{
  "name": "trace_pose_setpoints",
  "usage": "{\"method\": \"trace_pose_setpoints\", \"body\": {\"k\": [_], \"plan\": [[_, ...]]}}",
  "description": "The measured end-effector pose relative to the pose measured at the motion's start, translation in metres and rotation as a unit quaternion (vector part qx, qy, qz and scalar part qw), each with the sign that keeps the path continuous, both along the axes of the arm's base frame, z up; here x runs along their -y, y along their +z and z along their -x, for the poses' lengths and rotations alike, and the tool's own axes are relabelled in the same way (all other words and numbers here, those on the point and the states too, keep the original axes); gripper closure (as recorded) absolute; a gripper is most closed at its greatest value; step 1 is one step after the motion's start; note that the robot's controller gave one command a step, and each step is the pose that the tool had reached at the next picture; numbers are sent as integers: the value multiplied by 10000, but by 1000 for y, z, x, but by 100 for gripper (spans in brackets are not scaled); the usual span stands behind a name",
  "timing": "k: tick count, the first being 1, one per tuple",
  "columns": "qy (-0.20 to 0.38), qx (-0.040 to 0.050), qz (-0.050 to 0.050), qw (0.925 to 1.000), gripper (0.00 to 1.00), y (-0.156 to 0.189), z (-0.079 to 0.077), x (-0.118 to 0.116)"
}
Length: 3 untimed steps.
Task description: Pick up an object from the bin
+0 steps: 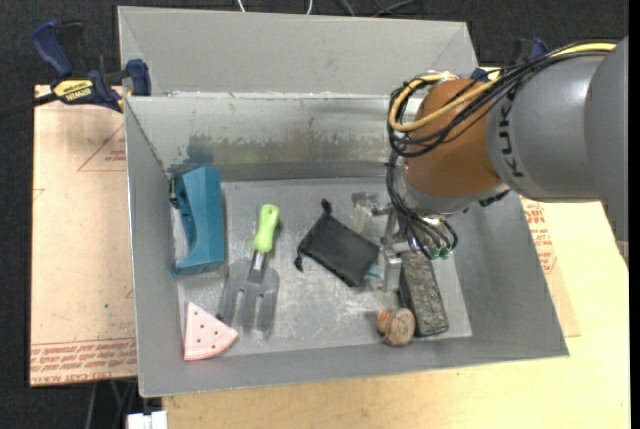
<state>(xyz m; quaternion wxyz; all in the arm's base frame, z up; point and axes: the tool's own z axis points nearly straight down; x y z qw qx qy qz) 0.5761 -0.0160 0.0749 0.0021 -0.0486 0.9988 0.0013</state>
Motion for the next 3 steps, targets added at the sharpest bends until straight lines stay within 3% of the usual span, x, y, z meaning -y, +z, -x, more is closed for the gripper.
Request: {"method": "trace_pose_setpoints", "body": {"k": [1, 2, 3], "plan": [[-16, 8, 5, 10000, 100, -3, 0, -8], [103, 16, 6, 9999, 100, -3, 1, -2], [202, -45, 7, 9998, 100, 12, 5, -2]]}}
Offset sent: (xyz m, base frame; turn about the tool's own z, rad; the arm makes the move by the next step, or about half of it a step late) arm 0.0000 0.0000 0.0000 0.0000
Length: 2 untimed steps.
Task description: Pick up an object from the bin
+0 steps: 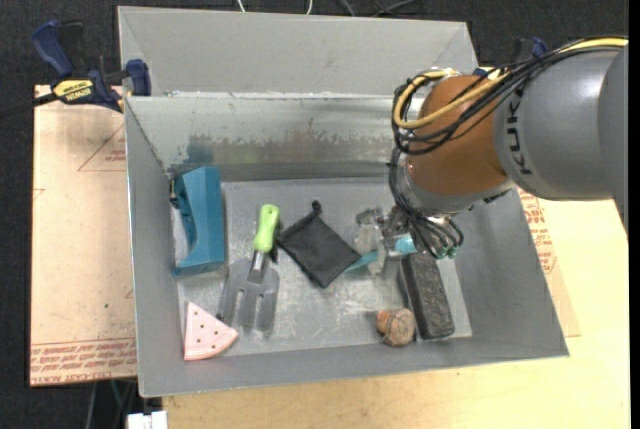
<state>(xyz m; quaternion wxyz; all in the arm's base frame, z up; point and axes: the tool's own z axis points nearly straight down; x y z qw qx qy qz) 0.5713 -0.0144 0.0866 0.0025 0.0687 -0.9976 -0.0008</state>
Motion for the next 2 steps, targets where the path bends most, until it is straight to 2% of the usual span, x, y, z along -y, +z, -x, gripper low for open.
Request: {"method": "trace_pose_setpoints", "body": {"k": [1, 2], "plan": [[517, 67, 1, 9986, 100, 12, 17, 11], [421, 14, -11, 9991, 100, 57, 16, 9]]}}
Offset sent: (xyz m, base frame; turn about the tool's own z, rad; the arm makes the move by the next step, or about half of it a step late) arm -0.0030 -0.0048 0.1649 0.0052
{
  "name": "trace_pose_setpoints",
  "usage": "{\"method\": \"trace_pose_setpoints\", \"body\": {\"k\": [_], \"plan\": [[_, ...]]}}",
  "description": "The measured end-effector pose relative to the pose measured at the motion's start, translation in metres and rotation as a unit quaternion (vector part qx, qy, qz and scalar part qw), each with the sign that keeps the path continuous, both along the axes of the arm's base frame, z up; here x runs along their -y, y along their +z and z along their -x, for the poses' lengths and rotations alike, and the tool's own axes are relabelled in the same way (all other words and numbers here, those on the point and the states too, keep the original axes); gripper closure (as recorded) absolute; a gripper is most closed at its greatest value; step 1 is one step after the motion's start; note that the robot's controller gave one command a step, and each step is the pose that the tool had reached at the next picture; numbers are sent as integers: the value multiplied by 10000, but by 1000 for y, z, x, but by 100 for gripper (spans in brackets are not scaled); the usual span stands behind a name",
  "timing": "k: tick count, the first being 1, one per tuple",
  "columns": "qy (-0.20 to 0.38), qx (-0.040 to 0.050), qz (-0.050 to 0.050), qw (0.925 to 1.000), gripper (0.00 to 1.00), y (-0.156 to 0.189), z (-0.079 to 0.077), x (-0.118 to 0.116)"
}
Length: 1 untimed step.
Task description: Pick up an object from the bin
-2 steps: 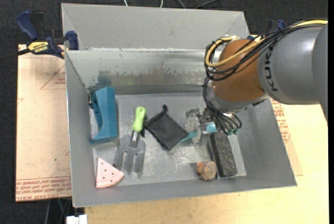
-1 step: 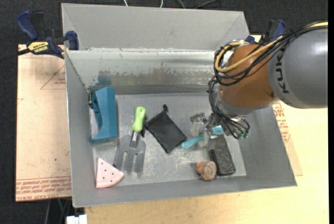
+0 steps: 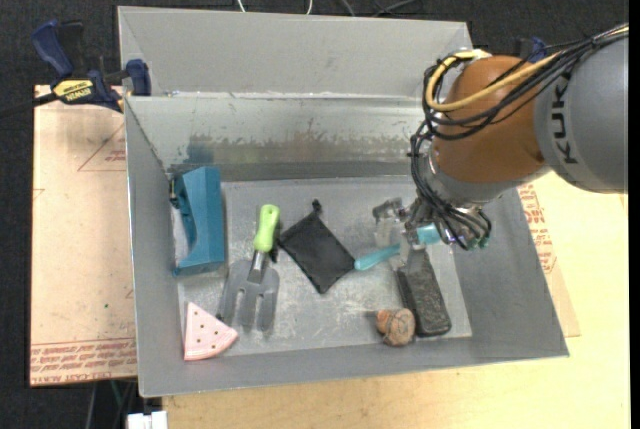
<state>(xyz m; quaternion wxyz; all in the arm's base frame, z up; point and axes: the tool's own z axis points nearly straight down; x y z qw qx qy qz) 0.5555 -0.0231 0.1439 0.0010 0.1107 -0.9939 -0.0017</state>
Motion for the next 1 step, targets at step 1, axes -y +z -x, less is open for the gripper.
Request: {"method": "trace_pose_setpoints", "body": {"k": [1], "plan": [[-64, -15, 5, 10000, 100, 78, 0, -24]]}}
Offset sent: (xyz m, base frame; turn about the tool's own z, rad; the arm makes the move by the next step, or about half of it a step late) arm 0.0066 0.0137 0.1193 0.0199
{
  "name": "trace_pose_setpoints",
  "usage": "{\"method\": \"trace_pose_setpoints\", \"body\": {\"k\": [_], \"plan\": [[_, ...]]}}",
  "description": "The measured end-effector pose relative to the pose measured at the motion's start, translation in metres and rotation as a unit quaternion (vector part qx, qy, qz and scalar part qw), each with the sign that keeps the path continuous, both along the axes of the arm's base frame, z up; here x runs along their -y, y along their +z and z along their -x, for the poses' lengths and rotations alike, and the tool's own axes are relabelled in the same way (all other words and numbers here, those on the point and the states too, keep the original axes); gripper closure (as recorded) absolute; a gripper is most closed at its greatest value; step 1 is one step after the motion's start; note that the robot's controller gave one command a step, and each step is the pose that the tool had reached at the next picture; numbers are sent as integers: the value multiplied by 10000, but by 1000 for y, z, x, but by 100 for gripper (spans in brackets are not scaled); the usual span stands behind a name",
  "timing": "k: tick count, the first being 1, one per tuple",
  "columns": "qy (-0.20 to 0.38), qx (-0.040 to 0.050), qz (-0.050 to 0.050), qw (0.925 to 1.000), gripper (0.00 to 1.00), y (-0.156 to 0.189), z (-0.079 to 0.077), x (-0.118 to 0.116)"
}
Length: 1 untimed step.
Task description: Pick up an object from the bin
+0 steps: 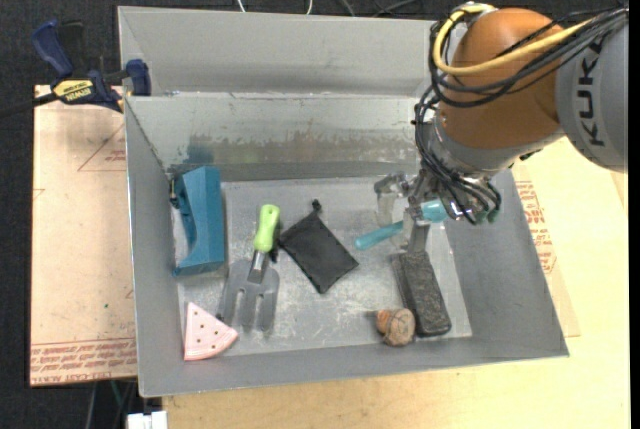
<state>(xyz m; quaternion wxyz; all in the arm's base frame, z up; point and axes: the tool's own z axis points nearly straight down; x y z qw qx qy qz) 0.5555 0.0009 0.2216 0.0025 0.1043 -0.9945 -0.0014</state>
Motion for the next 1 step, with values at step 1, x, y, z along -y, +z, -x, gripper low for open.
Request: {"method": "trace_pose_setpoints", "body": {"k": [1], "plan": [[-9, 38, -8, 10000, 100, 27, -5, 2]]}}
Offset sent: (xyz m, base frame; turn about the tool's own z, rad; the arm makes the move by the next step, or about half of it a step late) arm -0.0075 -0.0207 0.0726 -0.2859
